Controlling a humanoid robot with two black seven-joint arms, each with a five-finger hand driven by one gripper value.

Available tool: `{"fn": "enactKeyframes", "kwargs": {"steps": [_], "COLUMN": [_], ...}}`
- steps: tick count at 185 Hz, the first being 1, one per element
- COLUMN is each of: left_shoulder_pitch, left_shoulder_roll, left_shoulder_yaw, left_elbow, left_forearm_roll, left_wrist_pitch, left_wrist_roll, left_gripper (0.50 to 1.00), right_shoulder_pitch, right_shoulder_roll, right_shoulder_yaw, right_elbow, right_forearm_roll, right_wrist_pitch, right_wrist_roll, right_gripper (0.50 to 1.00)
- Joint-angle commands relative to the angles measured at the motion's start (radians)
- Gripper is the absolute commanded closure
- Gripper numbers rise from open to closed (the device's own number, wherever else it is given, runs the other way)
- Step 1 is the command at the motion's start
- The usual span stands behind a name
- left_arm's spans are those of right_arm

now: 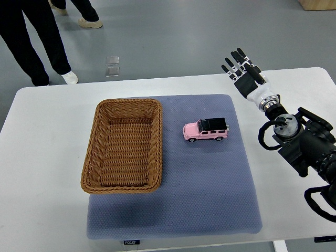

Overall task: Place pink car in brown basket
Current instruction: 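Raise the right hand and swing it over the mat toward the pink car, then lower the right hand onto the pink toy car and close fingers around it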

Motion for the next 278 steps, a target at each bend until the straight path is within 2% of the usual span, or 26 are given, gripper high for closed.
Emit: {"fn": "enactKeyframes", "kwargs": {"steps": [1,67,134,156,181,183,198,212,231,256,278], "left_shoulder_pitch": [0.000,-0.002,-0.002,-0.002,-0.002,-0.002,-0.002,-0.002,-0.002,-0.002,-0.002], "left_shoulder_roll": [0.000,0.000,0.000,0.000,0.000,0.000,0.000,0.000,0.000,0.000,0.000], "left_shoulder_yaw": [0.000,0.000,0.000,0.000,0.000,0.000,0.000,0.000,0.000,0.000,0.000], "left_elbow": [-0.001,-0.004,-0.013,-0.013,-0.013,-0.013,-0.012,-0.012,-0.013,-0.013,-0.015], "left_forearm_roll": [0.000,-0.002,0.000,0.000,-0.002,-0.002,-0.002,0.000,0.000,0.000,0.000], "left_wrist_pitch": [0.000,0.000,0.000,0.000,0.000,0.000,0.000,0.000,0.000,-0.002,-0.003], "left_wrist_roll": [-0.001,-0.001,-0.001,-0.001,-0.001,-0.001,-0.001,-0.001,-0.001,-0.001,-0.001], "left_gripper": [0.500,0.500,0.500,0.500,0.500,0.500,0.500,0.500,0.500,0.500,0.500], "right_shoulder_pitch": [-0.001,0.019,0.257,0.312,0.346,0.346,0.346,0.344,0.340,0.332,0.289], "right_shoulder_roll": [0.000,-0.005,-0.074,-0.156,-0.313,-0.313,-0.406,-0.454,-0.468,-0.468,-0.448], "right_shoulder_yaw": [0.000,-0.028,-0.284,-0.374,-0.428,-0.428,-0.428,-0.430,-0.450,-0.486,-0.491], "right_elbow": [0.000,0.008,0.025,0.147,0.452,0.453,0.661,0.784,0.807,0.812,0.812], "right_forearm_roll": [0.001,-0.053,-0.698,-0.885,-1.160,-1.160,-1.364,-1.487,-1.516,-1.511,-1.514], "right_wrist_pitch": [0.000,0.021,0.021,0.021,0.021,0.021,0.021,0.021,0.021,-0.083,-0.121], "right_wrist_roll": [0.000,-0.006,-0.006,-0.004,-0.009,-0.009,-0.017,-0.043,-0.066,-0.083,-0.106], "right_gripper": [0.570,0.570,0.572,0.572,0.572,0.572,0.572,0.572,0.572,0.572,0.572]}}
